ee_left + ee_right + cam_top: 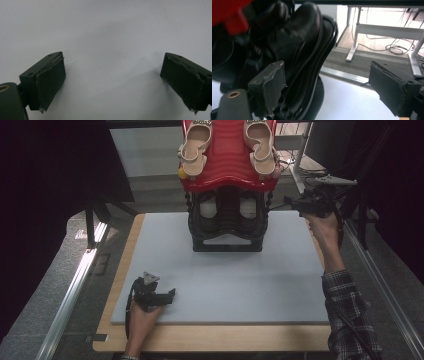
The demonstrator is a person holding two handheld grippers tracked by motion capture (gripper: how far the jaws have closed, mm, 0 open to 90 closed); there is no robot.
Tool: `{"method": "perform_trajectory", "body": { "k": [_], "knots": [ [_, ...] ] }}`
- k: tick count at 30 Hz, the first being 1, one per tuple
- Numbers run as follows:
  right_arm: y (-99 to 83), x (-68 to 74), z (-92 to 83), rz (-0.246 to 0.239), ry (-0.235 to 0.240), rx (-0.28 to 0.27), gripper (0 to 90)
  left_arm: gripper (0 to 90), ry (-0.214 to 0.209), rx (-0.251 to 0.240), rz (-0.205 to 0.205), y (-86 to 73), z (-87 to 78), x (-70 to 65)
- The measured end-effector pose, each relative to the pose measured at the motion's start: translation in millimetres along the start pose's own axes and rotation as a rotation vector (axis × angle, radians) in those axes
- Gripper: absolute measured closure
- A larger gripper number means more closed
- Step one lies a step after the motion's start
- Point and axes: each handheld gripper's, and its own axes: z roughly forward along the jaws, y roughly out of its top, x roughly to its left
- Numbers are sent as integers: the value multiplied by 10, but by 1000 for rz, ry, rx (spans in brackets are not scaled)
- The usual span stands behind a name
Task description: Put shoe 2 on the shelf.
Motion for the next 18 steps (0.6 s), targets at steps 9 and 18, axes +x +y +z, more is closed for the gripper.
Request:
{"method": "perform_trajectory", "body": {
  "k": [9, 18],
  "knots": [
    [-419, 69, -110, -19, 23, 72, 95, 59, 0, 0, 0, 0, 0, 0],
    [-794, 125, -322, -21, 50, 113, 83, 59, 1, 0, 0, -1, -1, -1]
  ]
}}
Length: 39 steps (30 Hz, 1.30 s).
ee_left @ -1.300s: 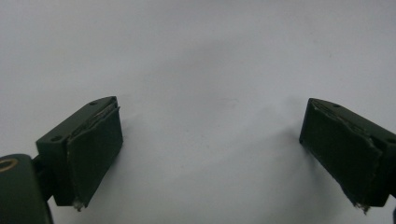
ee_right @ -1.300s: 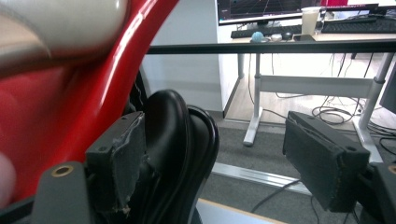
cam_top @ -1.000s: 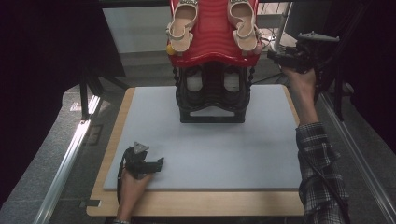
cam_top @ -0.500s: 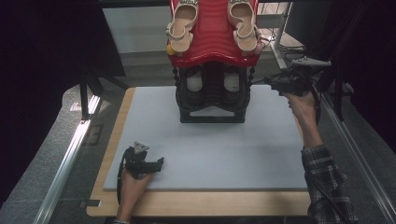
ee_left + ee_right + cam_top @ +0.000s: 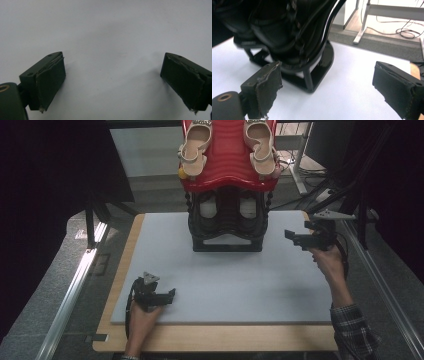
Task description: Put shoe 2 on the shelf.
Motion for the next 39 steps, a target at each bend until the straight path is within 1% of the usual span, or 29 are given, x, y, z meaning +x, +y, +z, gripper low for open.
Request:
{"method": "perform_trajectory", "body": {
  "k": [5, 7, 10, 15, 17, 20, 22, 24, 27, 30, 34, 37, 39],
  "knots": [
    [-251, 77, -61, -17, 8, 32, 74, 58, 0, -1, -1, -1, 0, -1],
    [-360, 106, -85, -17, 15, 45, 73, 59, 0, -1, -1, -1, 0, -1],
    [-538, 146, -98, -12, 27, 81, 68, 59, 1, -1, -2, -1, 0, -2],
    [-827, 226, -122, -27, 15, 129, 50, 59, 2, -2, -2, -2, -1, -3],
    [-933, 255, -139, -32, 9, 141, 49, 59, 4, -1, 0, -3, -2, -2],
    [-1086, 292, -160, -26, 6, 156, 47, 59, 4, -1, 1, -4, -3, -2],
    [-1184, 315, -170, -36, -6, 174, 42, 59, 5, -1, 1, -5, -3, -3],
    [-1279, 337, -177, -34, -13, 187, 40, 59, 4, -1, 0, -5, -3, -3],
    [-1412, 362, -182, -28, -8, 195, 39, 59, 4, -2, 0, -6, -4, -3],
    [-1536, 386, -189, -35, -13, 200, 37, 60, 5, -2, 0, -7, -5, -4],
    [-1658, 419, -204, -26, 2, 199, 36, 60, 6, -3, 1, -9, -6, -4],
    [-1729, 435, -213, -27, -8, 209, 35, 60, 8, -9, -5, -12, -5, -11],
    [-1754, 450, -219, -35, -19, 214, 35, 60, 9, -9, -4, -14, -6, -11]
  ]
}}
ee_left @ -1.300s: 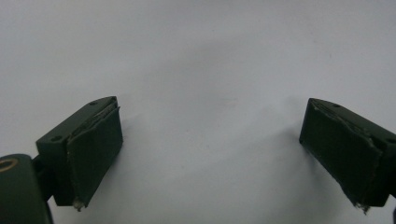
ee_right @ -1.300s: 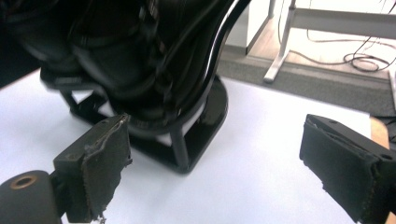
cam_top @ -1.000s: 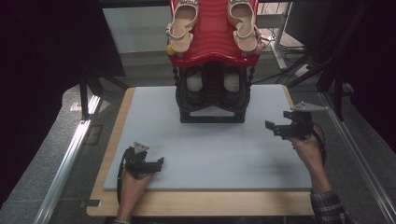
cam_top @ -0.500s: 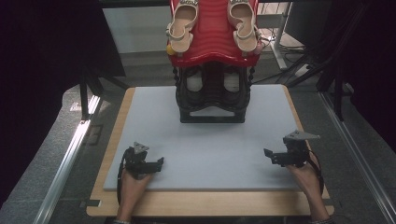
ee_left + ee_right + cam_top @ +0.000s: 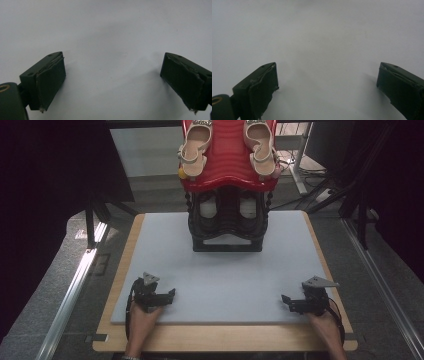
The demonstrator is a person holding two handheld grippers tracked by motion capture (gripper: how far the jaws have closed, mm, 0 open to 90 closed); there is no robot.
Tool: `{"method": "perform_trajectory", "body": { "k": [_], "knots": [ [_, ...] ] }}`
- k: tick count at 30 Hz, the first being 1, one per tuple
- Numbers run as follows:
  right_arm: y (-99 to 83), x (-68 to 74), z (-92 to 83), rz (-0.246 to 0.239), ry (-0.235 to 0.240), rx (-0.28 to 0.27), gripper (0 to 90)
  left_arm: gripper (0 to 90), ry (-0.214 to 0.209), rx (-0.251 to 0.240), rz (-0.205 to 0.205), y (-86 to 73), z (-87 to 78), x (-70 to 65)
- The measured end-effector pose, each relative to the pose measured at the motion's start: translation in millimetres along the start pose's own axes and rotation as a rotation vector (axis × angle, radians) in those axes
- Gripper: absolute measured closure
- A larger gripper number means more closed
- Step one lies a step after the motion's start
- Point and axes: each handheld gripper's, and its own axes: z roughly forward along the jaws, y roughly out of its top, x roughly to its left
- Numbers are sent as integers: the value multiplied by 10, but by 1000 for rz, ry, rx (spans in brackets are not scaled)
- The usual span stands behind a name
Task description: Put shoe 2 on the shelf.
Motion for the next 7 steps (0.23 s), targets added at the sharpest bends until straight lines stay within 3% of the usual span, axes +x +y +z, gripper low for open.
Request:
{"method": "perform_trajectory", "body": {
  "k": [7],
  "knots": [
    [-22, 39, 18, -34, -33, 8, 37, 60, 2, -2, -3, -4, -1, -6]
  ]
}}
